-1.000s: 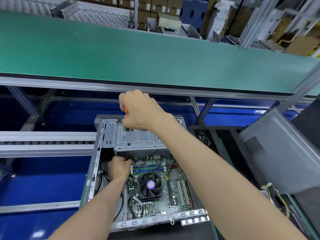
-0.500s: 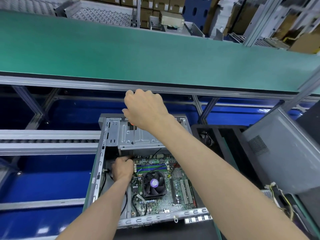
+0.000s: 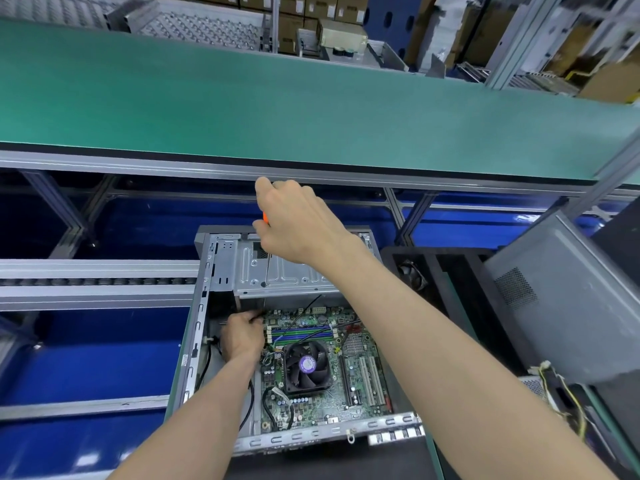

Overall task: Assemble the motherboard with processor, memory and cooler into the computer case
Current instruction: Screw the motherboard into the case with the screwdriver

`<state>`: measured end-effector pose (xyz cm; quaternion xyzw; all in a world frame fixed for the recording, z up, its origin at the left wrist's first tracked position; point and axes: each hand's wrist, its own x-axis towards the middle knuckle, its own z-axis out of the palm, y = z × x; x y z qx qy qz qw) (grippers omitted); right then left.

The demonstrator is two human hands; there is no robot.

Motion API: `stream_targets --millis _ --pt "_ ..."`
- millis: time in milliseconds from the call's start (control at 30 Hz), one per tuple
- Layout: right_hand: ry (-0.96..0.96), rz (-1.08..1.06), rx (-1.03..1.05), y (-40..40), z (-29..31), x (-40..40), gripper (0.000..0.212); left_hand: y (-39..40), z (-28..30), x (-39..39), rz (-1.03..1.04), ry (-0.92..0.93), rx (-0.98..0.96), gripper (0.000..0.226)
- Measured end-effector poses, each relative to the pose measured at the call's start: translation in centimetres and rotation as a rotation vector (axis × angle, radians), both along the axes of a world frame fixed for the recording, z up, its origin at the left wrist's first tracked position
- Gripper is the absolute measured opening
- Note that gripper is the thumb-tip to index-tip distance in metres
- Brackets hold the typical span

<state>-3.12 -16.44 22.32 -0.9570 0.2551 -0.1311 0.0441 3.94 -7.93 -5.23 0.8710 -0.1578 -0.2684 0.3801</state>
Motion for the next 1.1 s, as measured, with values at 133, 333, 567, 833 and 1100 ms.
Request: stream_targets --millis 133,333,567,833,1100 --pt "-0.020 0.000 0.009 0.2 -0.1 0.0 0.019 -0.3 0.1 0.0 -0.054 -0.083 0.042 0.020" --pt "0.007 -0.014 -0.006 0.1 -0.2 0.3 0.023 -0.8 0.3 0.2 -0.168 -0.241 0.170 0.018" --pt "-0.071 -0.026 0.195 -0.2 -0.3 0.0 0.026 -1.3 1.3 -0.1 -0.272 -0.383 0.248 0.019" --pt "-0.271 -0.142 0.380 -0.7 -1.5 -1.0 0.024 -1.1 2.4 -0.4 -0.377 -0.435 0.298 0.023" --pt "-0.457 -0.202 0.500 -0.7 -0.8 -1.8 0.034 -0.3 4.1 0.0 -0.509 -0.475 0.327 0.034"
